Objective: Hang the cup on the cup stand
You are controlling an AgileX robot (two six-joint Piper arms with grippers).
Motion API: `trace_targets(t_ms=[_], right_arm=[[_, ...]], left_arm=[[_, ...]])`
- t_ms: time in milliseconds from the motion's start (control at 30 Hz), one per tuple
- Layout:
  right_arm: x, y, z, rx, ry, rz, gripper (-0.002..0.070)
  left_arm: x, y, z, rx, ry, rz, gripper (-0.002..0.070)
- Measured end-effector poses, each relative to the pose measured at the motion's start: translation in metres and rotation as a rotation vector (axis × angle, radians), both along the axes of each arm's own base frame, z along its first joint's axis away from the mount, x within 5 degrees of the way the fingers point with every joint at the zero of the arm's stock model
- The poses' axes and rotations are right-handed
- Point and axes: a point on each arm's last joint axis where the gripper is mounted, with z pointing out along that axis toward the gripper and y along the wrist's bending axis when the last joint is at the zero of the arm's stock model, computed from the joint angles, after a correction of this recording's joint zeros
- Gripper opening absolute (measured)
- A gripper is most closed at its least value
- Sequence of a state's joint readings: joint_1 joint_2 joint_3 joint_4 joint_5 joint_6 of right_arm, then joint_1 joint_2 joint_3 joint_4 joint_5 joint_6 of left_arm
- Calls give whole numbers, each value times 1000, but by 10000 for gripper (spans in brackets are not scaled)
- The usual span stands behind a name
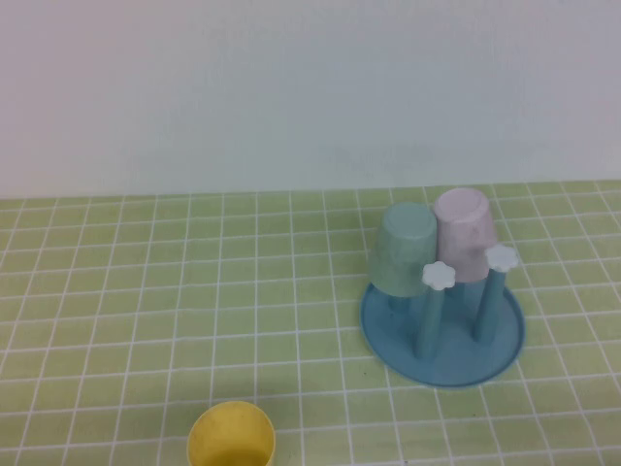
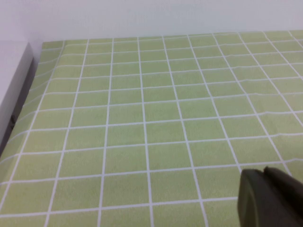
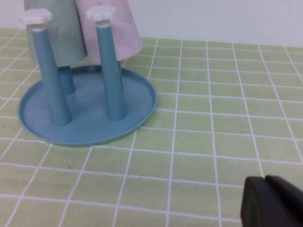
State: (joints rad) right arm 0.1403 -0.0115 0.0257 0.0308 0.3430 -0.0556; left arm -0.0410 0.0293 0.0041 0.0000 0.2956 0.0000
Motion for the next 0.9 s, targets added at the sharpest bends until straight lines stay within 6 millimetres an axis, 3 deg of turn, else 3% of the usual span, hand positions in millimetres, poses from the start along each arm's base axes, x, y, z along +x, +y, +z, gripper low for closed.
trace_targets(t_ms=[600,900], right_arm=[[0,0,0,0,0,0,-1],[0,1,1,24,-9,1,-1]], left_arm=[[1,-1,2,-23,-24,-1,0],[4,0,28,-104,-304,9,0]])
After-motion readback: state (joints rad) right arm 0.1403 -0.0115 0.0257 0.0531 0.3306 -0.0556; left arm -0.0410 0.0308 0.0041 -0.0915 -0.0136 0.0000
